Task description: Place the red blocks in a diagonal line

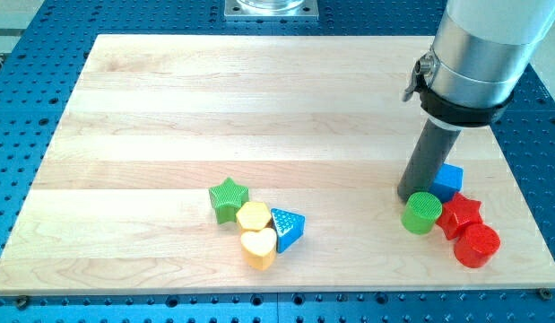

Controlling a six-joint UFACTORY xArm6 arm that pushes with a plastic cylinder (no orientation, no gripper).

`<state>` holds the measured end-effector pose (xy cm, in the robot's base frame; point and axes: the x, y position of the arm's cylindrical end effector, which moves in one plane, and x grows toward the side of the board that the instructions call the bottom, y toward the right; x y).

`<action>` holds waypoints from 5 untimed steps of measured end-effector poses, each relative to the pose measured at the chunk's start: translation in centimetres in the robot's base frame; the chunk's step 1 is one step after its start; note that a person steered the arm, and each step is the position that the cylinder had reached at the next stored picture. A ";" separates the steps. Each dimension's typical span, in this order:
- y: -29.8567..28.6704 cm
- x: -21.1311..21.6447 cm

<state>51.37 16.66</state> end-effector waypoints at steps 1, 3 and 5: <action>0.0 0.0; -0.2 -3.0; -0.2 -3.0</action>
<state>48.35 16.42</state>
